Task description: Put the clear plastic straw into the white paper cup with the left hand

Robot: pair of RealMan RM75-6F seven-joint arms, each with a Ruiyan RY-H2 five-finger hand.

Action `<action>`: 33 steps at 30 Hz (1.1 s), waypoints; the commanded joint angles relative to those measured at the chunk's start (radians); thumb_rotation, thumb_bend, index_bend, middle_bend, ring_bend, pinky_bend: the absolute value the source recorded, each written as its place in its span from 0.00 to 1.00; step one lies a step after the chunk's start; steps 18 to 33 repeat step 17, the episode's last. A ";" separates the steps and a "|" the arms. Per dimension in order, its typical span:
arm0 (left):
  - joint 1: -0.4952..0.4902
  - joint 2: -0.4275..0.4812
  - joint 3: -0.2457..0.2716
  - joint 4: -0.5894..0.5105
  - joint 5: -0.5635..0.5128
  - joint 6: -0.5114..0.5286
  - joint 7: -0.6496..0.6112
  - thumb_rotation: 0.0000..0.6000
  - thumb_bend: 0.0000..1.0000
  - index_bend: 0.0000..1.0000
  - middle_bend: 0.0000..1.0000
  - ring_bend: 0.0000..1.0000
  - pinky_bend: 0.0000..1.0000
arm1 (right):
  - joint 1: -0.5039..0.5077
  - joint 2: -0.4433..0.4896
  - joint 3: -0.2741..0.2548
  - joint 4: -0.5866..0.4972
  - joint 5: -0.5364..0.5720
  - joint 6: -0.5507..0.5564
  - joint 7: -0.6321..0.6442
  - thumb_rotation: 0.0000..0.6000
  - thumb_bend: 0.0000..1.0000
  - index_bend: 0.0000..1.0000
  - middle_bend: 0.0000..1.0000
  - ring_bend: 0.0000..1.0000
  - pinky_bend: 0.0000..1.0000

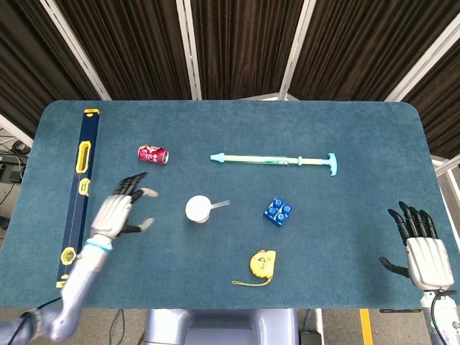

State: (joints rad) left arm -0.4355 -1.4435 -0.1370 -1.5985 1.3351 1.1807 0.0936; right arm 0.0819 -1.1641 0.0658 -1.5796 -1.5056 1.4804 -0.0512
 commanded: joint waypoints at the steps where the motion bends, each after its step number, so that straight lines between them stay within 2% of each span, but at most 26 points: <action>1: 0.110 0.117 0.104 -0.031 0.076 0.158 0.207 1.00 0.28 0.25 0.00 0.00 0.00 | 0.002 -0.008 0.000 0.014 0.000 -0.002 0.004 1.00 0.04 0.09 0.00 0.00 0.00; 5: 0.172 0.160 0.139 -0.049 0.079 0.216 0.216 1.00 0.25 0.17 0.00 0.00 0.00 | 0.004 -0.016 -0.004 0.034 -0.003 -0.007 0.003 1.00 0.04 0.08 0.00 0.00 0.00; 11: 0.225 0.192 0.182 -0.030 0.097 0.247 0.197 1.00 0.25 0.14 0.00 0.00 0.00 | 0.007 -0.028 -0.007 0.046 -0.008 -0.010 -0.006 1.00 0.04 0.07 0.00 0.00 0.00; 17: 0.241 0.200 0.174 -0.036 0.129 0.281 0.203 1.00 0.25 0.13 0.00 0.00 0.00 | 0.010 -0.042 -0.013 0.052 -0.011 -0.016 -0.021 1.00 0.04 0.07 0.00 0.00 0.00; 33: 0.241 0.200 0.174 -0.036 0.129 0.281 0.203 1.00 0.25 0.13 0.00 0.00 0.00 | 0.010 -0.042 -0.013 0.052 -0.011 -0.016 -0.021 1.00 0.04 0.07 0.00 0.00 0.00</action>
